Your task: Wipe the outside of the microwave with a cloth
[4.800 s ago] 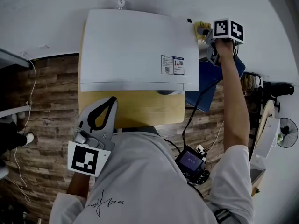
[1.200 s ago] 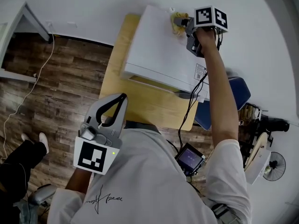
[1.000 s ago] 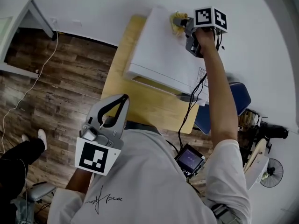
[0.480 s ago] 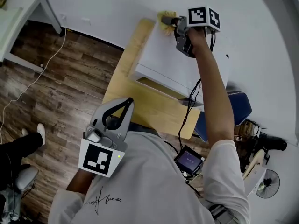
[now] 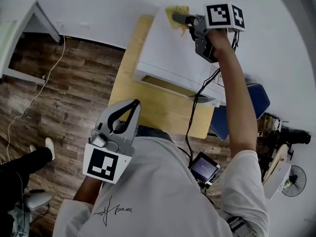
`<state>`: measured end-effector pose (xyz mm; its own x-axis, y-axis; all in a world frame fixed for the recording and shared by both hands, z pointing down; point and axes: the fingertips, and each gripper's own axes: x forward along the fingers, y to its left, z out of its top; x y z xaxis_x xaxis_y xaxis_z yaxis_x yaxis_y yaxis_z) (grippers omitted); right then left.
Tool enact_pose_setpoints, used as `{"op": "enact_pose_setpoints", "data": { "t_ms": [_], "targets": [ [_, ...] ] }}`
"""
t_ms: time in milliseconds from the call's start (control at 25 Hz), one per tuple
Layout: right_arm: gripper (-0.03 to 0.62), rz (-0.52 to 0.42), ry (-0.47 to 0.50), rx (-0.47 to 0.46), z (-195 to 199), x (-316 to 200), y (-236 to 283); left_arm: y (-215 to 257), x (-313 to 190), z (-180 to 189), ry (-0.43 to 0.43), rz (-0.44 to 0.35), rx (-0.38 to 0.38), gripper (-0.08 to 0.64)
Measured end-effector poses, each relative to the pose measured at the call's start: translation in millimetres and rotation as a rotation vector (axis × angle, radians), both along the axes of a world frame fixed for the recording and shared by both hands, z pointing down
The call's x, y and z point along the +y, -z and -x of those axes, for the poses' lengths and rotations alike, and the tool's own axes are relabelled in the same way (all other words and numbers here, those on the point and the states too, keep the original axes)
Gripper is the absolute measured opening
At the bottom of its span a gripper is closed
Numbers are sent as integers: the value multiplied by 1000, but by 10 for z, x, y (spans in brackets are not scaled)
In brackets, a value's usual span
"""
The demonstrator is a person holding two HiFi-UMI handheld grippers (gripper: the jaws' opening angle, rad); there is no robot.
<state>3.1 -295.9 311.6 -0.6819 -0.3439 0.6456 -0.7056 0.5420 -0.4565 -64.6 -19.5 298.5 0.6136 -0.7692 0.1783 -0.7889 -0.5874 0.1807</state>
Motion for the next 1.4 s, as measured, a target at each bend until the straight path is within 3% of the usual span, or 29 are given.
{"op": "enact_pose_setpoints", "data": {
  "t_ms": [360, 920, 1200, 1400],
  "targets": [
    [120, -56, -169, 118, -1213, 74, 123, -9, -16, -379, -128, -15, -22, -6],
    [120, -8, -450, 265, -3130, 419, 0, -4, -187, -980, -270, 5, 1, -6],
    [120, 11, -523, 331, -3686, 436, -187, -46, -321, -1160, -283, 18, 5, -6],
    [120, 29, -530, 435, -3895, 448, -342, -58, -355, -1208, -296, 27, -5, -6]
  ]
}}
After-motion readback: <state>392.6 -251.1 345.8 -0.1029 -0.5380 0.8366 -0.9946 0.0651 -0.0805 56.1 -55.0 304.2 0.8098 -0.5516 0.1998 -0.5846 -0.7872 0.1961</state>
